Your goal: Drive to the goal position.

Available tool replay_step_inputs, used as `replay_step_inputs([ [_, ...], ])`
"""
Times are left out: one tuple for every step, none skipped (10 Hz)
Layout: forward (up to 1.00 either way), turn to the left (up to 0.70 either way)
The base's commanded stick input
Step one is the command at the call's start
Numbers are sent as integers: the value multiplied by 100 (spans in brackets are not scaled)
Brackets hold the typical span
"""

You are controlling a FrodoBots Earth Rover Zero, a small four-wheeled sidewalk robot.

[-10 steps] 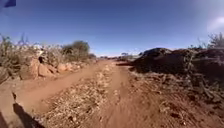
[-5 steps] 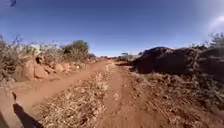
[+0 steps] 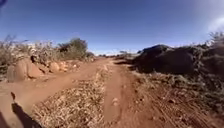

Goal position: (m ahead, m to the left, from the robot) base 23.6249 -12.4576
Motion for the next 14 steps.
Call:
replay_step_inputs([
  [50,-41],
  [50,-18],
  [50,0],
  [50,0],
  [50,0],
  [50,0],
  [50,0],
  [50,0],
  [50,0],
  [50,0],
  [50,0],
  [50,0],
  [50,0],
  [50,0],
])
